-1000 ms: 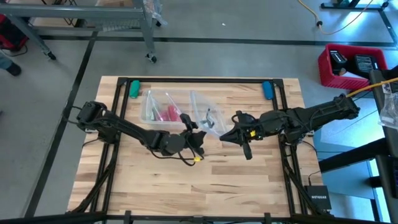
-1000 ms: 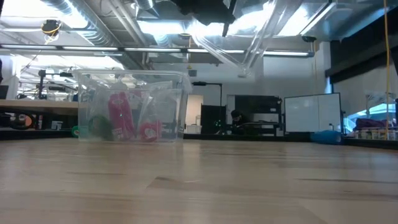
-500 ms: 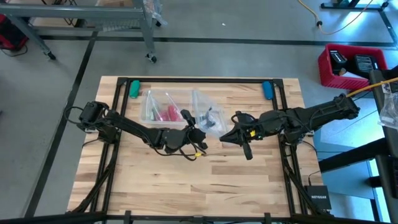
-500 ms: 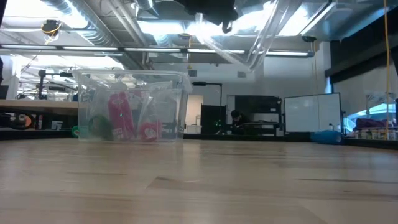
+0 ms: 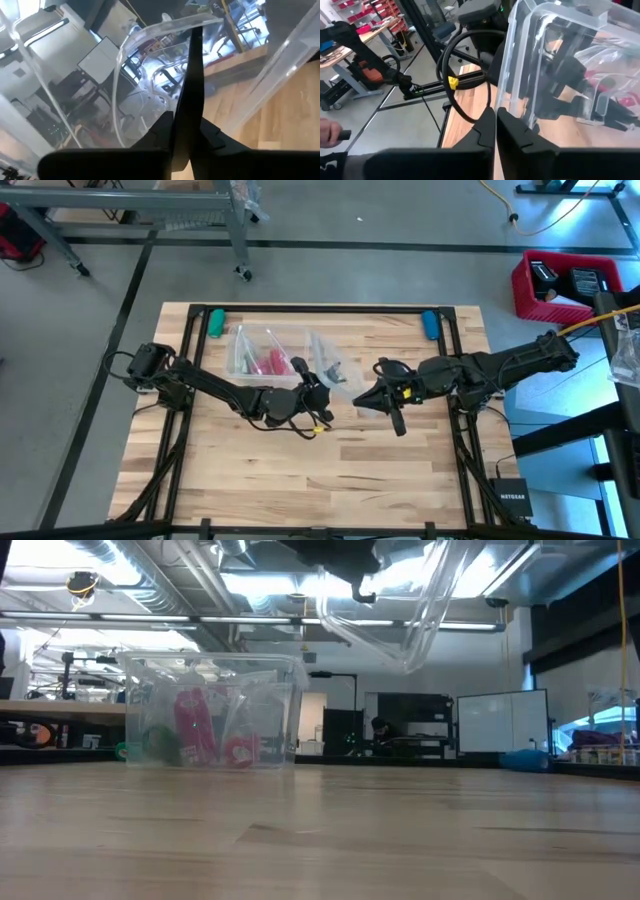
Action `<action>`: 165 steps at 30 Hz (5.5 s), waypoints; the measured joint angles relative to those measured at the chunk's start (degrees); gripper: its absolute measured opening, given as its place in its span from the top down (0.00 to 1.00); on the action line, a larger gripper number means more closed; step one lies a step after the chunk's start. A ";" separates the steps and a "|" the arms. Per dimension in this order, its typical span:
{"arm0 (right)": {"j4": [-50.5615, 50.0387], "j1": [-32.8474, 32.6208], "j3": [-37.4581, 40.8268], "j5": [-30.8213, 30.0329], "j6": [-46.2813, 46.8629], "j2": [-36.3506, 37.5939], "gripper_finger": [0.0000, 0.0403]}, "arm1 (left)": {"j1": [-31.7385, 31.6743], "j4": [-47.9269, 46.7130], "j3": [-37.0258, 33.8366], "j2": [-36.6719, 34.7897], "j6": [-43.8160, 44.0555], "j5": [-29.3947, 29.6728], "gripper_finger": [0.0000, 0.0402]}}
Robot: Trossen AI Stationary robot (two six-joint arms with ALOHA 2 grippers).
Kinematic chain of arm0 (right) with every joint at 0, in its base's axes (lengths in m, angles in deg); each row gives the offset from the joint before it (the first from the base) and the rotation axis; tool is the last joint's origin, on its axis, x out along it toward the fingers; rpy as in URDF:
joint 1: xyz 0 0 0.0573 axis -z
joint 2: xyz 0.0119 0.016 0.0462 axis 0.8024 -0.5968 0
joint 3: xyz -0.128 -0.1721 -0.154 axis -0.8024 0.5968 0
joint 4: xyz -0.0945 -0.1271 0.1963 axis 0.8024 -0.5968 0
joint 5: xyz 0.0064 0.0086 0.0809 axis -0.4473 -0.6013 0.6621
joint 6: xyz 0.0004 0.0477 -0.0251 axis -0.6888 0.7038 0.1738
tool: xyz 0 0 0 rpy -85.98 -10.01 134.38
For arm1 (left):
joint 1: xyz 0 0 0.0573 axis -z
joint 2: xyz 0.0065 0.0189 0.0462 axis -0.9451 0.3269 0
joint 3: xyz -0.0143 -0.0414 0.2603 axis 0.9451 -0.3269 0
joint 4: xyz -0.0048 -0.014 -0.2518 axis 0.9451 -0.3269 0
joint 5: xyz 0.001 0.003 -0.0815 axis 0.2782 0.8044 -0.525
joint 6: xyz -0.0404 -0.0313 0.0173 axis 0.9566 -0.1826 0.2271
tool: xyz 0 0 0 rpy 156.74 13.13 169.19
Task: Roll bandage
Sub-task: Close the transparent container
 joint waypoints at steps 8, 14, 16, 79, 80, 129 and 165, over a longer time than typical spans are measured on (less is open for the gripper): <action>-0.39 0.04 -0.02 2.12 -0.78 1.61 0.81 | 3.49 -0.75 0.00 -2.25 -2.68 2.30 0.95; -4.01 0.04 0.00 4.99 -7.81 7.70 0.68 | 5.89 -24.05 4.19 -11.16 7.40 4.02 0.95; -5.32 0.04 0.00 3.91 -8.08 10.00 0.67 | 5.89 -34.76 7.17 -13.68 11.21 3.91 0.95; 50.62 23.67 17.64 -0.92 -14.79 -44.63 0.71 | -39.32 -123.29 38.02 -9.72 12.91 -46.02 0.95; 50.84 23.67 17.64 -0.91 -14.61 -44.77 0.71 | -39.53 -123.32 37.99 -9.70 13.03 -46.39 0.95; 59.41 23.67 10.41 0.11 -10.56 -52.83 0.71 | -32.58 -111.32 26.23 -3.30 17.02 -45.89 0.89; 23.14 23.72 10.38 0.38 -22.63 -22.64 0.71 | -29.91 -82.54 8.66 -39.47 26.27 -45.69 0.76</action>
